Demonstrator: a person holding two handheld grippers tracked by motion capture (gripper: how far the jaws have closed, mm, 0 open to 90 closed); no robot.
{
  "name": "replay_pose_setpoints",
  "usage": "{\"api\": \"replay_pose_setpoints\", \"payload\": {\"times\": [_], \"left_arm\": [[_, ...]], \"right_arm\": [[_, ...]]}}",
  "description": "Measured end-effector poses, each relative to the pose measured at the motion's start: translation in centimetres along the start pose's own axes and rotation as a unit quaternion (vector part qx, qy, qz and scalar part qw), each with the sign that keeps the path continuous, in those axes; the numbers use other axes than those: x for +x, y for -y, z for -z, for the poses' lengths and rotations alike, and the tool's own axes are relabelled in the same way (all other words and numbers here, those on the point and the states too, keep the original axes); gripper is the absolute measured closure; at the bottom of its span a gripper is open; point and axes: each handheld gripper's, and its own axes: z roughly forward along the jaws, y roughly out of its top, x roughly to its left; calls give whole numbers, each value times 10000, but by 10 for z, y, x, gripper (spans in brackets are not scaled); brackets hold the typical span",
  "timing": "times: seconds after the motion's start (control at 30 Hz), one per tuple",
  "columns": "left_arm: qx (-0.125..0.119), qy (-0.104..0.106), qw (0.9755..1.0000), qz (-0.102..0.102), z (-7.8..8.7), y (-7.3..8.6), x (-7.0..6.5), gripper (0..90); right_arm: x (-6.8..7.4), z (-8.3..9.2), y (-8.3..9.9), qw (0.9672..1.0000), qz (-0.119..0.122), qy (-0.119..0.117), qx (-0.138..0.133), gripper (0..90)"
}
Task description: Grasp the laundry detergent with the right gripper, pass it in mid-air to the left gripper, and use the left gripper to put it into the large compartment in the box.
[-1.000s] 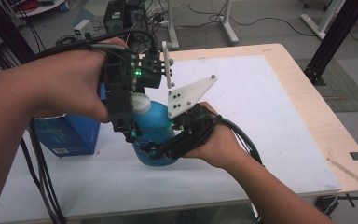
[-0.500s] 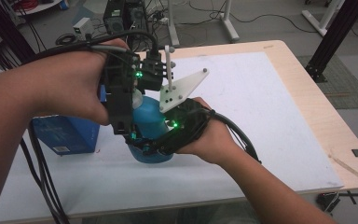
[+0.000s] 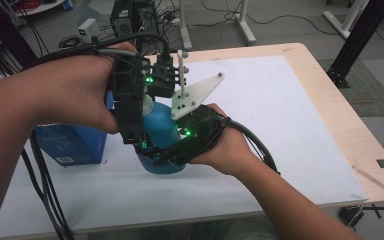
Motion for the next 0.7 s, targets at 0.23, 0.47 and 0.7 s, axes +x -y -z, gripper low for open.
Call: {"api": "replay_pose_setpoints", "payload": {"times": [0.23, 0.47, 0.7], "left_arm": [[62, -32, 10000, 25, -1, -1, -1, 124], [57, -63, 10000, 34, -1, -2, 0, 151], [89, -73, 9999, 28, -1, -3, 1, 184]], "right_arm": [[0, -1, 0, 10000, -36, 22, -8, 468], [0, 0, 0, 10000, -47, 19, -8, 468], [-1, 0, 1, 10000, -70, 40, -32, 468]]}}
